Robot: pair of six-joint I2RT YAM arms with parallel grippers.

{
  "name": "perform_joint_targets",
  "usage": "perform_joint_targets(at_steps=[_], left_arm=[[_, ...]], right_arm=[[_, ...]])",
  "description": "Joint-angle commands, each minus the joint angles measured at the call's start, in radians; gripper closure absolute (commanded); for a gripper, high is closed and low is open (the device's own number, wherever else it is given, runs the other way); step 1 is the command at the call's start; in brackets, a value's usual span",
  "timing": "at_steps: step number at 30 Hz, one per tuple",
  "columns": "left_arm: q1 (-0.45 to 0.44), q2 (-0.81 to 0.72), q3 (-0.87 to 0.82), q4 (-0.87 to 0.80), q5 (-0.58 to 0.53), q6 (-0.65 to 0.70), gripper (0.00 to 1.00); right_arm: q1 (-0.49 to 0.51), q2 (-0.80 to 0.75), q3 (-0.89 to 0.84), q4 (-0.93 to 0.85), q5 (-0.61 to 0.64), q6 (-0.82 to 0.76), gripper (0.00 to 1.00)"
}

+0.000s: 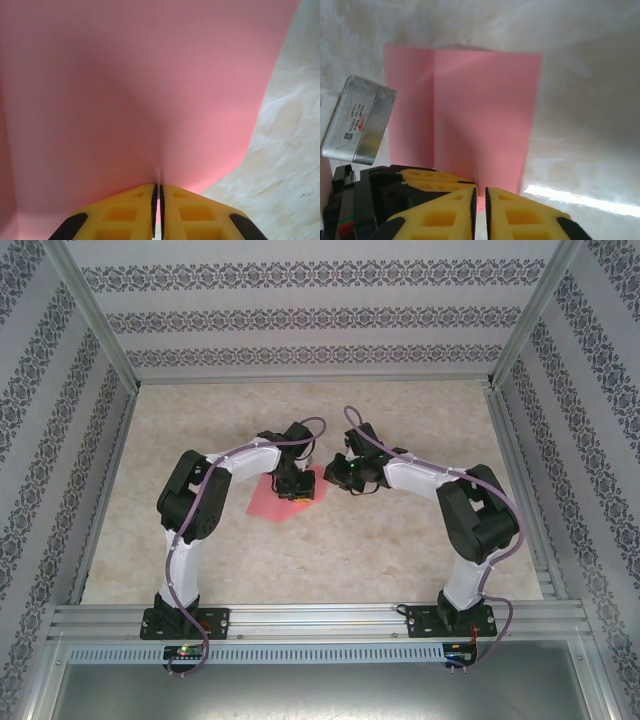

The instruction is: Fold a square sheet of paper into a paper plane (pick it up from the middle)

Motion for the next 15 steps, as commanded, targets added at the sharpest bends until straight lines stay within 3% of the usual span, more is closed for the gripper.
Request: perform_joint_targets(at_steps=[1, 15], left_arm=[[0.010, -0.017, -0.029, 0.009, -0.025, -0.016, 0.88], [0.028, -0.064, -0.037, 0.035, 0.011, -0.046, 0.97]], right_arm=[[0.026, 0.054, 0.048, 0.001, -0.048, 0.021, 0.88], [0.030, 0.148, 0.007, -0.018, -0.059, -0.017, 0.94]])
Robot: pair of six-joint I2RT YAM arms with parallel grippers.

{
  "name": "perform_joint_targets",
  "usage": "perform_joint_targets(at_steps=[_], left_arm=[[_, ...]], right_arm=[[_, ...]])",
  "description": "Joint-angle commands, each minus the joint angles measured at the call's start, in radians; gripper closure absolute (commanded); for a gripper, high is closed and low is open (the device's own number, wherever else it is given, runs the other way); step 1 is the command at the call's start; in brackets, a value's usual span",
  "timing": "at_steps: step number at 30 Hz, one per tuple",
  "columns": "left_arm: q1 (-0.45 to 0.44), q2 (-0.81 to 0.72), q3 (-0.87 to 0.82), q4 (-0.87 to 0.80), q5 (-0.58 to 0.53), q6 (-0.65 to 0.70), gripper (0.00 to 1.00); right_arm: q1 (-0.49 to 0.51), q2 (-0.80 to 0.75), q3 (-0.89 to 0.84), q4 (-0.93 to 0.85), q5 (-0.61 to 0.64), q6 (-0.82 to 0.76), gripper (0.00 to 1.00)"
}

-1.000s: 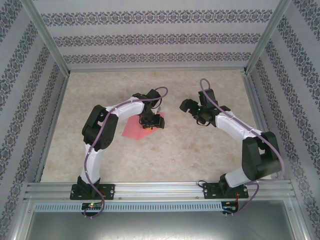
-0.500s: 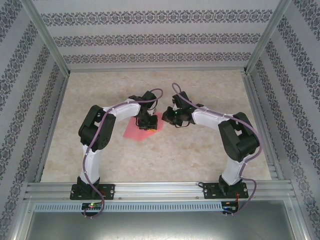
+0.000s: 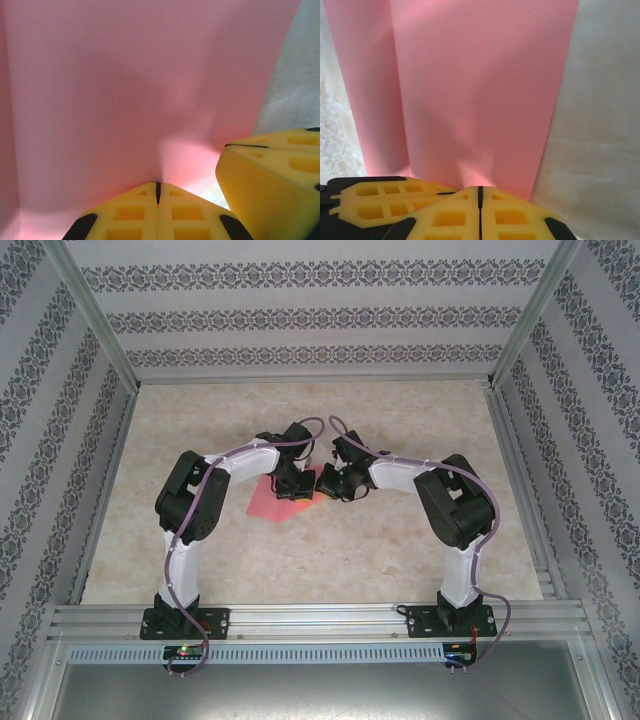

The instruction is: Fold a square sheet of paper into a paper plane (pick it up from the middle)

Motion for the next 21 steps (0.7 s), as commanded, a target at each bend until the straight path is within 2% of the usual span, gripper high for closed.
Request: perform_joint_targets(at_steps=[1, 5, 8, 9, 16, 18, 21], left_arm=[[0.032, -0.064, -0.016, 0.017, 0.018, -0.026, 0.96], [0.082, -0.137, -0.037, 0.036, 0.034, -0.050, 0.91], [0.132, -0.187, -0.082, 0.056, 0.036, -0.072, 0.78], [0.148, -0.203, -0.105, 0.061, 0.029, -0.081, 0.74], [0.239, -0.284, -0.255, 0.058, -0.063, -0.110, 0.26], [0.239, -0.283, -0.265, 0.044, -0.071, -0.094, 0.18], [0.237, -0.273, -0.282, 0.047, -0.052, -0.080, 0.13]], right_arm=[[-0.004, 0.018, -0.032, -0.026, 0.006, -0.021, 0.94], [-0.006, 0.023, -0.051, -0.028, 0.023, -0.033, 0.94], [-0.008, 0.025, -0.056, -0.028, 0.027, -0.039, 0.94], [-0.009, 0.025, -0.056, -0.029, 0.027, -0.040, 0.94], [-0.008, 0.026, -0.051, -0.036, 0.032, -0.049, 0.94], [-0.008, 0.028, -0.051, -0.036, 0.030, -0.051, 0.94], [-0.009, 0.031, -0.048, -0.037, 0.029, -0.051, 0.94]])
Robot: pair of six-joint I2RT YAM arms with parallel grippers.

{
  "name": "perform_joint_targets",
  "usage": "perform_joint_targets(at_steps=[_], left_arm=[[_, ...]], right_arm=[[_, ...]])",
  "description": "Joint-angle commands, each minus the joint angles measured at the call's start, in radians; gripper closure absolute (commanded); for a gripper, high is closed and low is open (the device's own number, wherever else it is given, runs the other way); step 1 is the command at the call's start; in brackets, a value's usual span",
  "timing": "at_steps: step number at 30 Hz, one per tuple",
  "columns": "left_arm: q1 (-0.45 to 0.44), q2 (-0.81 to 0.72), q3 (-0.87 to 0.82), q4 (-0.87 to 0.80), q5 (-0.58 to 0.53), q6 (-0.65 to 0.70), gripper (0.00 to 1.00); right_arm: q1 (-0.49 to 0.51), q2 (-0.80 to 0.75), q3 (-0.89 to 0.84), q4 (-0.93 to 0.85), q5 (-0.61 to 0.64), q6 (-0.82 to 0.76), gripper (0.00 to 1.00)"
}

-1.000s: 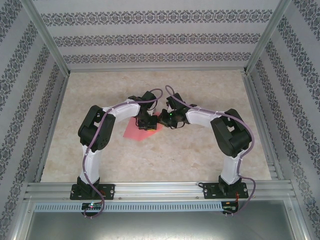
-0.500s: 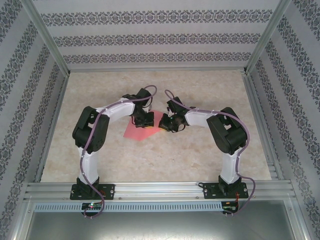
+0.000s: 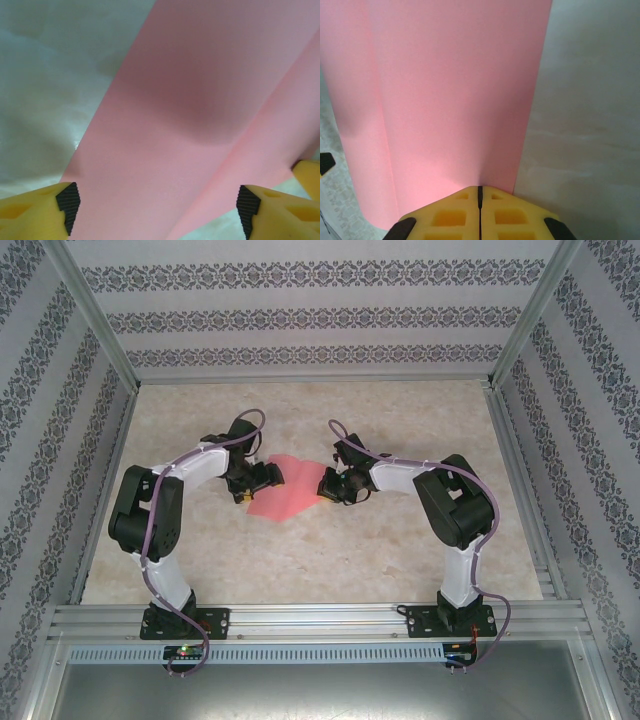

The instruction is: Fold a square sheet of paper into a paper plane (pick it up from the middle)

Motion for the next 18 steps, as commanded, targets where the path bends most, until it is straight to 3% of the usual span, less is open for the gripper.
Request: perform_joint_targets(at_steps=[1, 6, 18], left_arm=[[0.000, -0.011, -0.015, -0.006, -0.009, 0.019, 0.11], [-0.004, 0.002, -0.020, 0.014, 0.051, 0.035, 0.08], [-0.035, 0.067, 0.028, 0.005, 0.075, 0.055, 0.06]], right_arm=[[-0.008, 0.031, -0.022, -0.044, 0.027, -0.018, 0.94], [-0.008, 0.037, -0.016, -0.050, 0.024, -0.016, 0.94], [-0.010, 0.043, -0.005, -0.065, 0.027, -0.017, 0.94]])
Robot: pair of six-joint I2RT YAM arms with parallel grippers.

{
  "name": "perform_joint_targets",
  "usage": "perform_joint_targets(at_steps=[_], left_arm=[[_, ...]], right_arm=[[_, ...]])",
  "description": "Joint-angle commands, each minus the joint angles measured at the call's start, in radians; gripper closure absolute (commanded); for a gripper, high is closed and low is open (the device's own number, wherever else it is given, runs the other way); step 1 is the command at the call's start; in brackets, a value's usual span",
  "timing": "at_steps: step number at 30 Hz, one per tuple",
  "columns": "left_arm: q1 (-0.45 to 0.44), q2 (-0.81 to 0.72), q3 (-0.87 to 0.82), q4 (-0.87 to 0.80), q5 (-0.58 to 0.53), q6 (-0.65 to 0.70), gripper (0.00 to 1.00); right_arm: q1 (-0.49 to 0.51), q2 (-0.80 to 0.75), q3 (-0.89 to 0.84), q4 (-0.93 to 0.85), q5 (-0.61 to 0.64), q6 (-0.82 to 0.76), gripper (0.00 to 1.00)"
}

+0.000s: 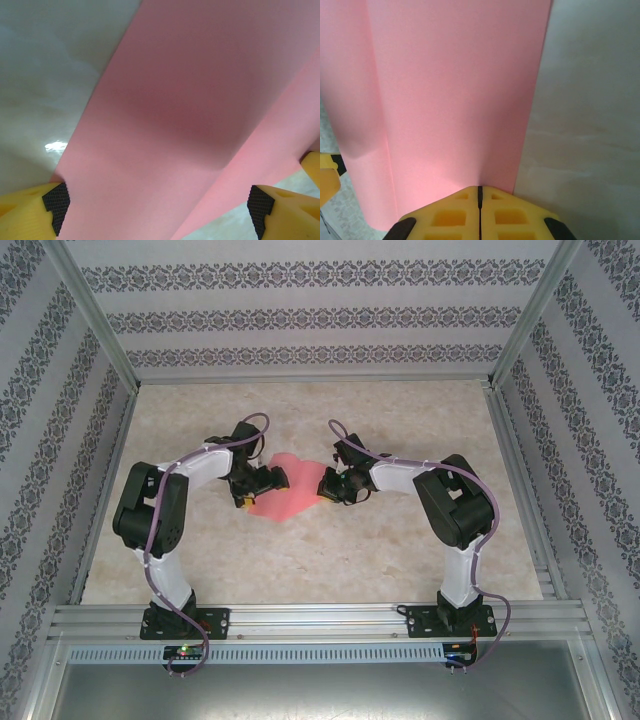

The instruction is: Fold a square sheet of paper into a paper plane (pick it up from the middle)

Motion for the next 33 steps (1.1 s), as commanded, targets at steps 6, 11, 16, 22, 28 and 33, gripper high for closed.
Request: perform_joint_targets(at_steps=[6, 11, 16, 22, 28, 33], left_arm=[[-0.039, 0.034, 0.020, 0.072, 0.132, 0.030, 0.10], [-0.046, -0.001, -0.003, 0.187, 0.259, 0.022, 0.18], [-0.050, -0.028, -0.033, 0.312, 0.409, 0.020, 0.21], [-0.051, -0.065, -0.051, 0.406, 0.522, 0.005, 0.20], [-0.050, -0.141, -0.026, 0.408, 0.548, 0.070, 0.20], [-0.043, -0.153, -0.007, 0.299, 0.383, 0.098, 0.25]], right_arm=[[-0.011, 0.045, -0.004, -0.068, 0.029, -0.017, 0.94], [-0.013, 0.044, -0.006, -0.064, 0.024, -0.014, 0.94], [-0.023, 0.035, -0.007, -0.047, 0.001, -0.017, 0.94], [-0.080, -0.075, -0.015, -0.036, -0.066, -0.074, 0.94], [-0.155, -0.217, -0.046, -0.104, 0.020, -0.111, 0.94], [-0.152, -0.283, -0.046, -0.131, 0.074, -0.140, 0.94]])
